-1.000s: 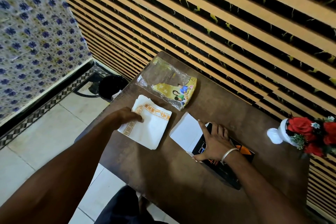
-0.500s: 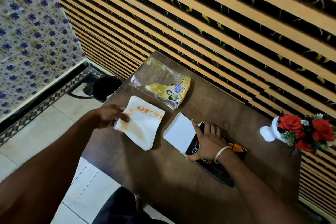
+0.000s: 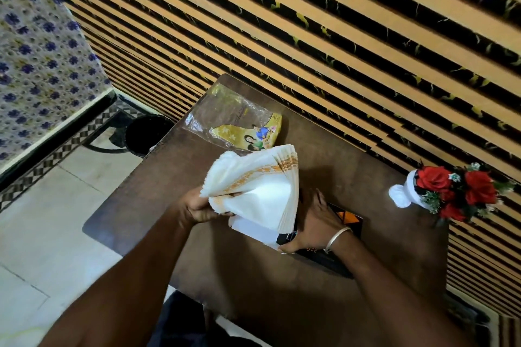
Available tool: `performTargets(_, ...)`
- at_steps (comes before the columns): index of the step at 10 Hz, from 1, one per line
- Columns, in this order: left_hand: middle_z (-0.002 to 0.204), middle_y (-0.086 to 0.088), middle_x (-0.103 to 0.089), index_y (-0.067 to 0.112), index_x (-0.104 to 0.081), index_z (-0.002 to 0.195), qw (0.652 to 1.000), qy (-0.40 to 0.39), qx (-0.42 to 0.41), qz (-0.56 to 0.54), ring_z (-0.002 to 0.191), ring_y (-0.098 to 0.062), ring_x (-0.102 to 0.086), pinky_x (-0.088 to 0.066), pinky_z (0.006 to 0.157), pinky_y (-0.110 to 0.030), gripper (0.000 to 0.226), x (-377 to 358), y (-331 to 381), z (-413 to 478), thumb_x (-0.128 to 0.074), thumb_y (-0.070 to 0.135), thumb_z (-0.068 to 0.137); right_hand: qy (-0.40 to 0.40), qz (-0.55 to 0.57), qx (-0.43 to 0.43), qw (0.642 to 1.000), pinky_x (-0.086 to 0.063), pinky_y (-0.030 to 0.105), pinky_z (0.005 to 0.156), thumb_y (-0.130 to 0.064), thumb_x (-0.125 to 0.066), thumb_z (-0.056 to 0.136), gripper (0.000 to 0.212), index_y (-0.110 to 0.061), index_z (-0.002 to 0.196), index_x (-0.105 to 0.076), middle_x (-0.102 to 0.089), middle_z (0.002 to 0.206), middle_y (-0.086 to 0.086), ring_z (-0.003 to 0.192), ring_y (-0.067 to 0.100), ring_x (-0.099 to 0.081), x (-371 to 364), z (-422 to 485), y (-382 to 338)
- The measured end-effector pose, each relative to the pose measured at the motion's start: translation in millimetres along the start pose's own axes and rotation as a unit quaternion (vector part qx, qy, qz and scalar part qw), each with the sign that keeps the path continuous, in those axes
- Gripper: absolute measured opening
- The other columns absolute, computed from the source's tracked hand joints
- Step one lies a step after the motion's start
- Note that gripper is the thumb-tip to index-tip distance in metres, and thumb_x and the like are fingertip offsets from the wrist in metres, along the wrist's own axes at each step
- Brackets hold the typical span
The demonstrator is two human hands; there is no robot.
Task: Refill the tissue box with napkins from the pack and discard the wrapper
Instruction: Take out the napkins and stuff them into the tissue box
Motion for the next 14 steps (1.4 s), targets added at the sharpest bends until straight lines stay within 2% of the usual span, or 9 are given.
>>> performTargets(4, 0.071, -0.015, -0.073, 0.002, -0.078, 0.069, 0.993, 0.051, 0.069, -0.083, 0.059, -0.026, -0.073, -0.06, 0.047, -0.034, 0.046, 21, -55, 18, -0.099, 0.006, 0.028, 0.053, 0.071, -0.025, 0.996, -0.006, 0.049, 0.125, -0.085, -0.068, 0.046, 0.15, -0.024, 0.154, 0.016, -0.007, 0.161, 0.01, 0.15, 0.033, -0.009, 14, -17, 12)
performTargets(5, 0.068, -0.016, -0.07, 0.0, -0.075, 0.07, 0.99, 0.099, 0.095, -0.041, 0.056, -0.026, -0.07, -0.056, 0.042, -0.03, 0.005, 33, -56, 17, -0.077, -0.004, 0.069, 0.061, 0.077, -0.018, 0.995, -0.01, 0.049, 0.124, -0.083, -0.069, 0.046, 0.151, -0.024, 0.154, 0.02, -0.007, 0.16, 0.008, 0.15, 0.032, -0.01, 18, -19, 8)
performTargets(6, 0.069, -0.015, -0.068, -0.002, -0.069, 0.078, 0.984, 0.142, 0.111, 0.005, 0.055, -0.023, -0.069, -0.055, 0.044, -0.027, 0.033, 46, -52, 18, -0.041, -0.009, 0.095, 0.061, 0.064, -0.003, 0.996, -0.005, 0.046, 0.124, -0.083, -0.069, 0.047, 0.151, -0.023, 0.154, 0.02, -0.01, 0.158, 0.008, 0.149, 0.032, -0.012, 19, -20, 4)
performTargets(8, 0.044, 0.01, -0.066, 0.013, -0.052, 0.083, 0.972, 0.165, 0.116, 0.119, 0.042, -0.005, -0.066, -0.058, 0.049, -0.021, 0.029, 21, -30, 16, -0.034, 0.01, 0.105, 0.051, 0.047, 0.005, 0.998, -0.006, 0.047, 0.125, -0.084, -0.067, 0.048, 0.151, -0.023, 0.153, 0.023, -0.012, 0.157, 0.009, 0.148, 0.033, -0.014, 18, -20, -2)
performTargets(9, 0.053, 0.011, -0.071, 0.012, -0.06, 0.095, 0.965, 0.185, 0.13, 0.131, 0.052, -0.005, -0.07, -0.062, 0.064, -0.027, 0.022, 33, -34, 28, -0.041, 0.019, 0.104, 0.039, 0.037, 0.006, 0.999, -0.006, 0.048, 0.125, -0.084, -0.067, 0.048, 0.152, -0.023, 0.152, 0.026, -0.01, 0.158, 0.011, 0.148, 0.034, -0.014, 16, -20, -5)
performTargets(10, 0.093, 0.01, -0.075, 0.026, -0.073, 0.098, 0.971, 0.06, 0.084, 0.215, 0.085, -0.005, -0.069, -0.055, 0.091, -0.024, 0.023, 17, -30, 45, -0.063, 0.046, 0.09, 0.027, 0.028, 0.003, 0.999, -0.004, 0.048, 0.125, -0.084, -0.067, 0.049, 0.151, -0.026, 0.151, 0.028, -0.01, 0.159, 0.013, 0.149, 0.034, -0.012, 13, -19, -5)
performTargets(11, 0.111, -0.007, -0.068, 0.01, -0.069, 0.098, 0.971, 0.085, 0.102, 0.197, 0.092, -0.015, -0.067, -0.06, 0.081, -0.025, 0.021, 4, -38, 42, -0.064, 0.03, 0.093, 0.02, 0.029, 0.002, 0.999, -0.005, 0.048, 0.125, -0.084, -0.068, 0.049, 0.15, -0.027, 0.151, 0.028, -0.011, 0.158, 0.015, 0.148, 0.035, -0.013, 11, -18, -4)
performTargets(12, 0.104, -0.014, -0.069, 0.007, -0.066, 0.101, 0.962, 0.108, 0.169, 0.187, 0.09, -0.027, -0.068, -0.063, 0.068, -0.035, 0.01, 1, -61, 43, -0.058, 0.007, 0.095, 0.03, 0.034, -0.002, 0.999, -0.009, 0.051, 0.124, -0.085, -0.067, 0.048, 0.15, -0.03, 0.151, 0.027, -0.016, 0.157, 0.016, 0.148, 0.034, -0.016, 12, -16, -3)
performTargets(14, 0.117, -0.021, -0.068, 0.014, -0.062, 0.124, 0.957, 0.108, 0.16, 0.218, 0.102, -0.039, -0.07, -0.061, 0.06, -0.041, 0.034, -5, -68, 51, -0.054, 0.002, 0.094, 0.038, 0.045, -0.004, 0.998, -0.013, 0.053, 0.123, -0.082, -0.069, 0.048, 0.145, -0.037, 0.152, 0.022, -0.021, 0.154, 0.014, 0.145, 0.034, -0.02, 13, -16, -1)
Point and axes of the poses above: each hand's wrist, its own z-axis towards the middle knuckle, its own x-axis out of the back of the hand, y = z × x, the point moved 9 cm from there along z, towards the middle knuckle
